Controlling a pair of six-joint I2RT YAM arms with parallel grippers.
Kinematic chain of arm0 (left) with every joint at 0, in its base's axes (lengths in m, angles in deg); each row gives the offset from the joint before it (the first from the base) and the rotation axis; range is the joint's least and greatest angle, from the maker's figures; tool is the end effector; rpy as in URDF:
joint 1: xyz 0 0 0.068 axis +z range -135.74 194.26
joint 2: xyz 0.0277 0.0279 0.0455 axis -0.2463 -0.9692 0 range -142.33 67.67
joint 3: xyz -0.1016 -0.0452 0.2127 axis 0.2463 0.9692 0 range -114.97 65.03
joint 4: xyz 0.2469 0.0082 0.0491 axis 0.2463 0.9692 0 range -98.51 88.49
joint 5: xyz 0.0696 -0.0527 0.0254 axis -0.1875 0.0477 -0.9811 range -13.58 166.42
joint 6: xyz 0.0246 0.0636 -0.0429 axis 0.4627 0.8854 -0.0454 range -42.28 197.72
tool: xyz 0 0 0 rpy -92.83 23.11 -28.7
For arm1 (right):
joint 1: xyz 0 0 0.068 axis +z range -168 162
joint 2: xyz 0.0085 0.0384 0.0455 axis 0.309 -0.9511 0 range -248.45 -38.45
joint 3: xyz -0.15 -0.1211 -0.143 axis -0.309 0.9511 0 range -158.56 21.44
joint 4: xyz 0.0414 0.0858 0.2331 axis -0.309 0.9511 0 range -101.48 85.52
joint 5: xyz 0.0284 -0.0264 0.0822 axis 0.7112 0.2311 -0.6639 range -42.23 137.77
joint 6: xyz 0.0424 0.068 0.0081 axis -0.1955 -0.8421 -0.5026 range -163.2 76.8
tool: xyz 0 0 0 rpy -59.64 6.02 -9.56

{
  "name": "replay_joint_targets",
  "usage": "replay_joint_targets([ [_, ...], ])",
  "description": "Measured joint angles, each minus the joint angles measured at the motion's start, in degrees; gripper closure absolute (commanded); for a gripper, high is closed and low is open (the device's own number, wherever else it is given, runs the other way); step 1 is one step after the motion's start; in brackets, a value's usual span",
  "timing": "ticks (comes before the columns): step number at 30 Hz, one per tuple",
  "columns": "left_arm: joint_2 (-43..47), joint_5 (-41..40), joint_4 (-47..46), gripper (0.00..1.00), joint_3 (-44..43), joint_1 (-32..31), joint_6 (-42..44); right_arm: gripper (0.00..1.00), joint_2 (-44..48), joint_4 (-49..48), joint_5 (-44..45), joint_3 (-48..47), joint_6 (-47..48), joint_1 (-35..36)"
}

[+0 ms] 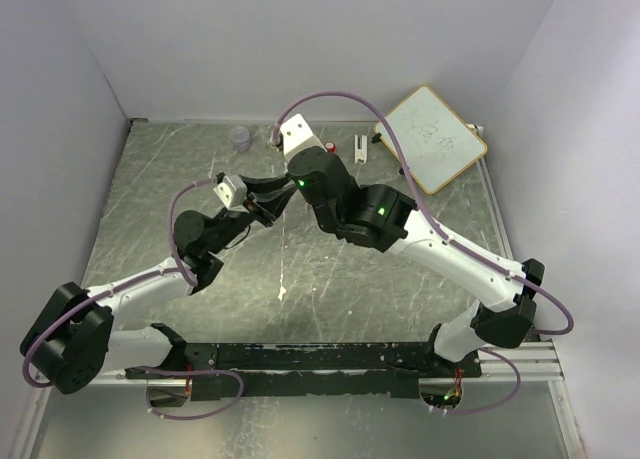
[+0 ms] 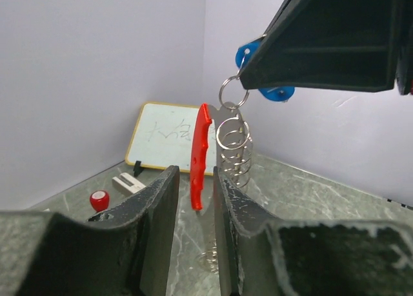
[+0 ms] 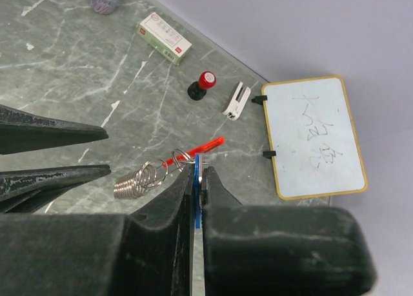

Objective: Remove the keys from the keyring

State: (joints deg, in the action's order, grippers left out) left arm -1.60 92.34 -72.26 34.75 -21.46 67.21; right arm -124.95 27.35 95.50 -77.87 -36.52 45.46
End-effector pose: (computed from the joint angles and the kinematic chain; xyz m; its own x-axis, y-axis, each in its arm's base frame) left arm 0.2217 -0.1831 0.2865 0.1951 -0.3562 -0.9138 0.8128 0.5802 -0.0526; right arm 0.1936 0.2722 0.4005 -0.1594 -0.4941 -0.8547 -0.3254 0.8436 -0.4271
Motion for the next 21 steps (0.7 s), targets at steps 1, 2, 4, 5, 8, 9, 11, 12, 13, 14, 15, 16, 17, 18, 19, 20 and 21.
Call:
replay_joint_targets([
  [1, -0.26, 0.35, -0.57, 0.58, -0.09, 0.0, -0.33, 1.0, 0.07, 0.02, -0.11, 0.07, -0.04, 0.02],
  [2, -0.59, 0.79, -1.18, 0.57, -0.22, 0.0, -0.63, 1.0, 0.11, 0.02, -0.2, 0.11, -0.11, 0.07],
  [4, -1.27, 1.51, -1.9, 0.55, -0.92, 0.02, -1.03, 1.0, 0.13, 0.02, -0.37, 0.13, -0.22, 0.07],
  [5, -1.7, 1.79, -2.47, 0.54, -1.36, 0.02, -1.14, 1.0, 0.2, 0.02, -0.39, 0.13, -0.22, 0.13],
  [8, -2.71, 2.25, -3.56, 0.54, -2.49, 0.02, -1.49, 1.0, 0.26, 0.02, -0.42, 0.17, -0.24, 0.28],
  [9, -2.91, 2.27, -3.78, 0.54, -2.71, 0.02, -1.53, 1.0, 0.26, 0.02, -0.46, 0.22, -0.24, 0.33],
  [11, -3.23, 2.27, -4.37, 0.54, -3.17, 0.02, -1.57, 1.0, 0.26, 0.04, -0.55, 0.33, -0.24, 0.42],
  [12, -3.28, 2.27, -4.44, 0.54, -3.21, 0.02, -1.57, 1.0, 0.26, 0.04, -0.59, 0.35, -0.24, 0.44],
  [13, -3.39, 2.27, -4.63, 0.54, -3.34, 0.02, -1.6, 1.0, 0.26, 0.04, -0.61, 0.35, -0.24, 0.48],
  [14, -3.58, 2.29, -4.96, 0.54, -3.61, 0.02, -1.7, 1.0, 0.28, 0.04, -0.61, 0.35, -0.24, 0.48],
  [15, -3.78, 2.29, -5.18, 0.54, -3.87, 0.02, -1.77, 1.0, 0.28, 0.04, -0.61, 0.35, -0.24, 0.5],
  [16, -4.0, 2.29, -5.46, 0.54, -4.07, 0.02, -1.88, 1.0, 0.31, 0.04, -0.61, 0.35, -0.24, 0.57],
  [17, -4.22, 2.29, -5.68, 0.54, -4.24, 0.0, -1.99, 1.0, 0.31, 0.04, -0.63, 0.35, -0.24, 0.61],
  [18, -4.39, 2.29, -5.84, 0.54, -4.35, 0.02, -2.03, 1.0, 0.33, 0.04, -0.66, 0.35, -0.24, 0.66],
  [19, -4.66, 2.29, -6.03, 0.53, -4.52, 0.02, -2.12, 1.0, 0.33, 0.04, -0.66, 0.35, -0.24, 0.7],
  [20, -4.92, 2.29, -6.23, 0.53, -4.68, 0.02, -2.23, 1.0, 0.33, 0.04, -0.7, 0.35, -0.24, 0.74],
  [21, -5.27, 2.32, -6.45, 0.52, -4.81, 0.0, -2.36, 1.0, 0.33, 0.04, -0.76, 0.35, -0.24, 0.79],
])
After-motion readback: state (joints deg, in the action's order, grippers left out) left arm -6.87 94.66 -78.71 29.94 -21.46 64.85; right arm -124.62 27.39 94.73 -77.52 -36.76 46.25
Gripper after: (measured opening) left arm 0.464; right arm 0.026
